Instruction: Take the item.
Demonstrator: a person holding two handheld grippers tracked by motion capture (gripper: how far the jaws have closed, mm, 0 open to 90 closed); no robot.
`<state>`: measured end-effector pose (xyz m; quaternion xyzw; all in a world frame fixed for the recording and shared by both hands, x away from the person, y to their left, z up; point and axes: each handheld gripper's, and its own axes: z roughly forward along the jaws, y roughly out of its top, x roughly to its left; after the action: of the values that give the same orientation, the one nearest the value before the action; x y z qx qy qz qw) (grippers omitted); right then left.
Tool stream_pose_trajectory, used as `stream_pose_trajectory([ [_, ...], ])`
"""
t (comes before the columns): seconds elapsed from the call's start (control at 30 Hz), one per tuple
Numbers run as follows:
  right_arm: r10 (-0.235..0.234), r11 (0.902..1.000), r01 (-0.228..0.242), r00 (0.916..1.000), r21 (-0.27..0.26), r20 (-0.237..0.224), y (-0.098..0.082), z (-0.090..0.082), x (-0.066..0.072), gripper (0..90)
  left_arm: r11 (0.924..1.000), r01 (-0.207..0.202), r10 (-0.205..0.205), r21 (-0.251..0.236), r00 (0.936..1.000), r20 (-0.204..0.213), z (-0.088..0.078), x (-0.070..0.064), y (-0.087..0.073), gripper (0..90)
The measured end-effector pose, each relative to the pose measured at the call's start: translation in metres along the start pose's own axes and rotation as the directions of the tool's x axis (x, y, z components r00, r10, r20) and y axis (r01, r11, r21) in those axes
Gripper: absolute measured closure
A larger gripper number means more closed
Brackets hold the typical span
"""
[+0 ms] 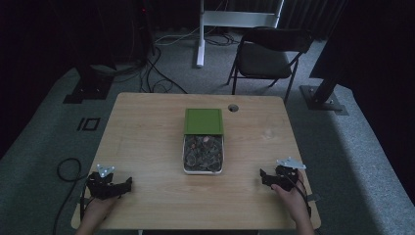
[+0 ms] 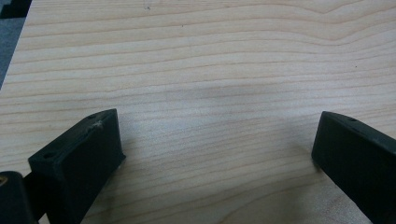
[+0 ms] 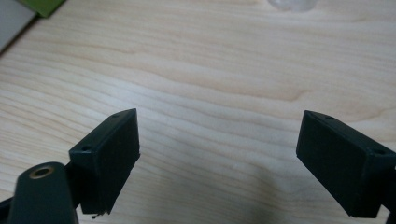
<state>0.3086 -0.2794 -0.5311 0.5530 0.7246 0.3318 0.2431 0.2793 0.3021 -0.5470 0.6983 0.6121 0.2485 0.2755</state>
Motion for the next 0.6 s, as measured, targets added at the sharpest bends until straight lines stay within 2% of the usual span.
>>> stream_pose_trajectory([
  [0.4, -0.008, 0.9988, 0.008, 1.0, -0.048, -0.005, 0.017, -0.019, 0.002, 12.8, 1.0, 0.0, 0.0, 0.0, 1.0, 0.0, 0.0, 0.0, 0.0, 2.2],
  [0.6, -0.023, 0.9974, 0.021, 0.9995, -0.069, -0.022, 0.026, -0.026, 0.009, 12.9, 1.0, 0.0, 0.0, 0.0, 1.0, 0.0, 0.0, 0.0, 0.0, 2.2],
])
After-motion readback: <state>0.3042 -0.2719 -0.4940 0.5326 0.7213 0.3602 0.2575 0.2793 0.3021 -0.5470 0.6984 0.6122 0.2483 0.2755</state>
